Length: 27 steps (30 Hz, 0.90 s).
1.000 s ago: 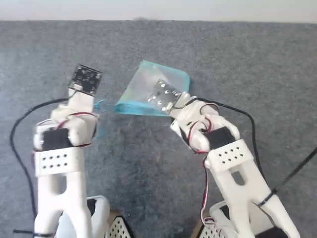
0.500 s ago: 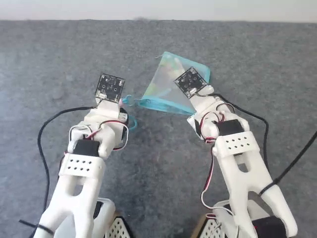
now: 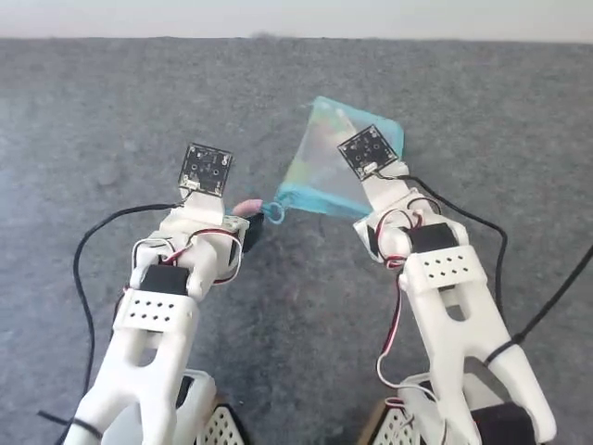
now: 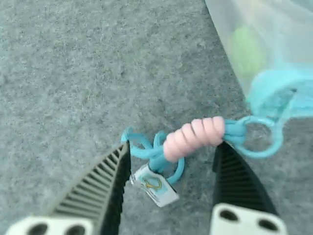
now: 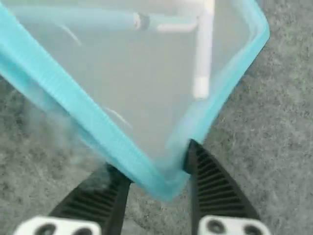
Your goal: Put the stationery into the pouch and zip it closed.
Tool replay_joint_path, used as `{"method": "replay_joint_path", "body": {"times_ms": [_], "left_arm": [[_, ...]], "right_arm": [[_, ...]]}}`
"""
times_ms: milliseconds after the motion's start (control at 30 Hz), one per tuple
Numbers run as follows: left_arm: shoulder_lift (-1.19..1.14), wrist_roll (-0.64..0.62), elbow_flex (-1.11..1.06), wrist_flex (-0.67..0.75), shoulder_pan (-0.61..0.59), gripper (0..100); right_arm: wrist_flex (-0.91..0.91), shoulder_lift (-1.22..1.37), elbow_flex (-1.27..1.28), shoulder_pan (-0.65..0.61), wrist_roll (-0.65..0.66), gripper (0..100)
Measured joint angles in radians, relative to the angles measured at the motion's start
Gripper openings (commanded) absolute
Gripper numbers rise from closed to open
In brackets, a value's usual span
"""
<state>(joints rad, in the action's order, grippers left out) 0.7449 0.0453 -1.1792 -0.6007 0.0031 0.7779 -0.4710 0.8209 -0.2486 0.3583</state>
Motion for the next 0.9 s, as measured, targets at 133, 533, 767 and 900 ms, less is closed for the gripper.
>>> {"method": "replay_joint_path", "body": {"times_ms": [133, 533, 767, 900], "left_arm": [[0.000, 0.000, -0.015, 0.000, -0.002, 26], [0.000, -0.040, -0.018, 0.000, -0.003, 33], [0.044, -0.054, -0.017, -0.041, 0.000, 33], [0.216, -0.054, -0.066, -0.068, -0.002, 33]], "right_arm": [[0.000, 0.000, 0.000, 0.000, -0.006, 19.9], [0.000, 0.000, 0.014, 0.000, -0.006, 20.2], [0.057, -0.157, 0.046, 0.000, -0.009, 20.2], [0.083, -0.328, 0.140, 0.002, -0.011, 20.2]]}}
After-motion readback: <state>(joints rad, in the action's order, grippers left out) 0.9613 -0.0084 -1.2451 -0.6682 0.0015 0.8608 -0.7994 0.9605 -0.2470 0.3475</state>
